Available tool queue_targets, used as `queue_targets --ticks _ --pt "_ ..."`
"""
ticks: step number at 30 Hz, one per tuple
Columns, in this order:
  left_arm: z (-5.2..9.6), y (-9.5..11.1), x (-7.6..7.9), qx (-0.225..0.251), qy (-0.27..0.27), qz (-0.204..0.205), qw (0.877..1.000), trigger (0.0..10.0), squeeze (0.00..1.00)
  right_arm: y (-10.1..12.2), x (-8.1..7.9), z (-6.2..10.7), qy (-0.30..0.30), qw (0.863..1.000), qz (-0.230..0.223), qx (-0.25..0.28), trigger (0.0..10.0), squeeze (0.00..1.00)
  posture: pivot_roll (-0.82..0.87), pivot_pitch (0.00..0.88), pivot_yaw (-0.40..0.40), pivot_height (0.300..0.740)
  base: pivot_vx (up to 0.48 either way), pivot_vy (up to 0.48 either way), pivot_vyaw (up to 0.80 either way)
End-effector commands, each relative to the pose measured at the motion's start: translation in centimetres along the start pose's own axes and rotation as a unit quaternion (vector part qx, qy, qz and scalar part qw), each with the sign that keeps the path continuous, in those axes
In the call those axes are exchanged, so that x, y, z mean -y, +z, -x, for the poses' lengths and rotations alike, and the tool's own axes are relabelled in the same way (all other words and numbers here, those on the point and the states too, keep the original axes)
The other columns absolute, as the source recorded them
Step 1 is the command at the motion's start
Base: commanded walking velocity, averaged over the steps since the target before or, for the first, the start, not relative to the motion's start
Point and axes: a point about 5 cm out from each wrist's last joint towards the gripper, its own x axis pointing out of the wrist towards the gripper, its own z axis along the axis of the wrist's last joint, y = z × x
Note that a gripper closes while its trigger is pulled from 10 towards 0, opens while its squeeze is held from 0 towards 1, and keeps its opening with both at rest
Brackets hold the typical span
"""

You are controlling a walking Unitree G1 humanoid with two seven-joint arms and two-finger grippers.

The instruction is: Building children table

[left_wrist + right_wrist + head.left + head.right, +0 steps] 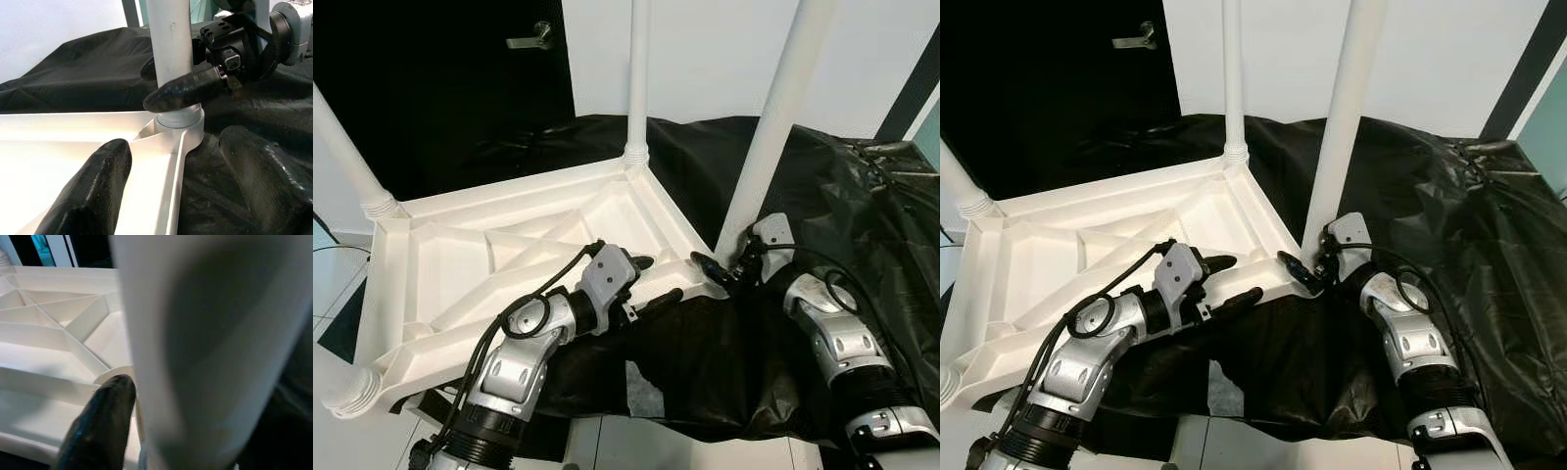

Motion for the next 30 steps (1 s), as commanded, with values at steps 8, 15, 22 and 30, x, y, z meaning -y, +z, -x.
queue_targets --ticks 8,15,22,30 --pt "-0.2 -0.1 -0.2 0.000 0.022 -0.001 1.000 10.0 0.00 -1.5 -0.2 0.2 -0.111 0.993 -0.020 -0.033 0.0 0.00 0.07 0.000 -0.016 0.740 0.000 0.000 0.00" --pt "-0.2 -0.1 0.0 0.002 0.019 -0.001 1.000 10.0 0.00 -2.3 -1.3 0.3 -0.237 0.968 -0.064 -0.049 0.0 0.00 0.06 0.000 -0.019 0.740 0.000 0.000 0.00" --pt "-0.1 -0.1 -0.1 0.002 0.018 -0.001 1.000 10.0 0.00 -2.4 -2.8 0.1 -0.349 0.932 -0.085 -0.056 0.0 0.00 0.07 0.000 -0.020 0.740 0.000 0.000 0.00" --pt "-0.2 0.0 0.0 0.002 0.016 -0.002 1.000 10.0 0.00 -1.9 -3.3 0.0 -0.359 0.927 -0.097 -0.046 10.0 0.00 0.06 0.000 -0.019 0.740 0.000 0.000 0.00"
